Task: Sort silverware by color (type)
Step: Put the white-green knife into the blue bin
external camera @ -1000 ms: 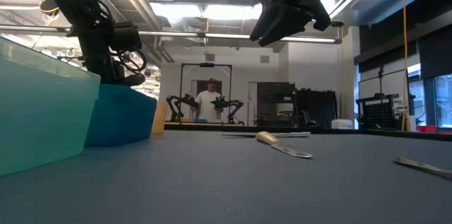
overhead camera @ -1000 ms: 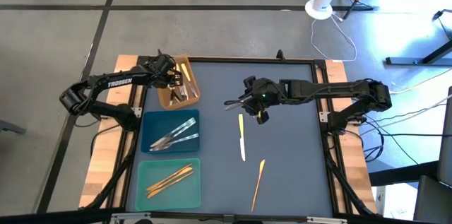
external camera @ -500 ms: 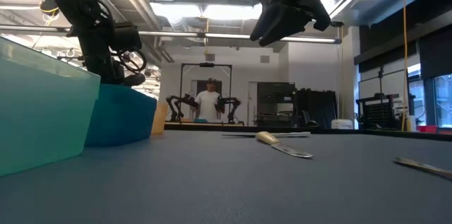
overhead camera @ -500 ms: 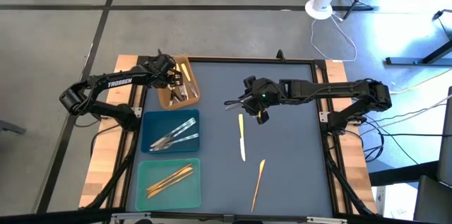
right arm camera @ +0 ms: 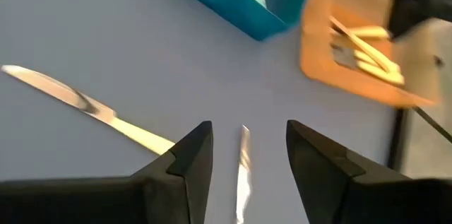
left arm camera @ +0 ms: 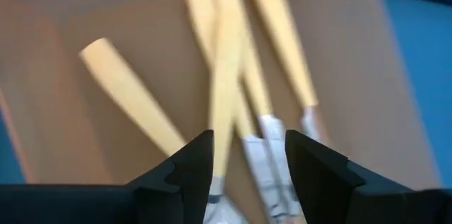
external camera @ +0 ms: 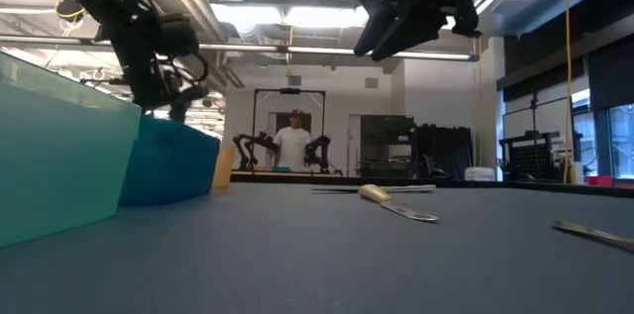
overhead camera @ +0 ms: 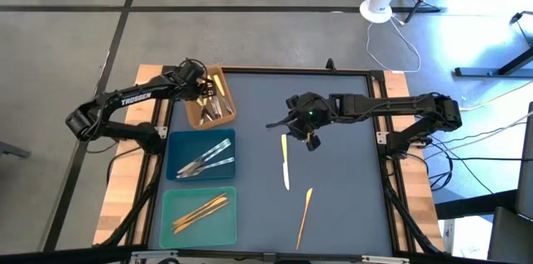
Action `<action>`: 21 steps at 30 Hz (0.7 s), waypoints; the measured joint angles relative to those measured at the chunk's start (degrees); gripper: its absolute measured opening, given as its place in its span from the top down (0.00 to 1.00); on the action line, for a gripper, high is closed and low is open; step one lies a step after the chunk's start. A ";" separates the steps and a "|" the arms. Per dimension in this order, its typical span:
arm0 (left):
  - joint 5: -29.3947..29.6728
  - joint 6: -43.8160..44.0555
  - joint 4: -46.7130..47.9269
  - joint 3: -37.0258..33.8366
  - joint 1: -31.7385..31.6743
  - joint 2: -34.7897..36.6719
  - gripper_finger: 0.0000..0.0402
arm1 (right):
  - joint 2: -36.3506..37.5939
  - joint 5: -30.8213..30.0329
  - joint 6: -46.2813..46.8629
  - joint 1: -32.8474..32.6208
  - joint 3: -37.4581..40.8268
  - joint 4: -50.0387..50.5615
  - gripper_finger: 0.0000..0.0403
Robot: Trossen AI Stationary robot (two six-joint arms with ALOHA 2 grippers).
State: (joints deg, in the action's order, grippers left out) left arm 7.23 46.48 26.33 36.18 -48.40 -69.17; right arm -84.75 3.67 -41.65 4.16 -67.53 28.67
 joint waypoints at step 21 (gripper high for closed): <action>-7.81 -0.52 -16.87 2.35 15.22 3.77 0.58 | 0.00 12.93 -0.24 -0.04 0.00 1.12 0.58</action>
State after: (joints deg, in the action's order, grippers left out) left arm -0.58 45.96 9.46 38.52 -33.18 -65.41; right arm -84.75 16.60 -41.89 4.12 -67.53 29.78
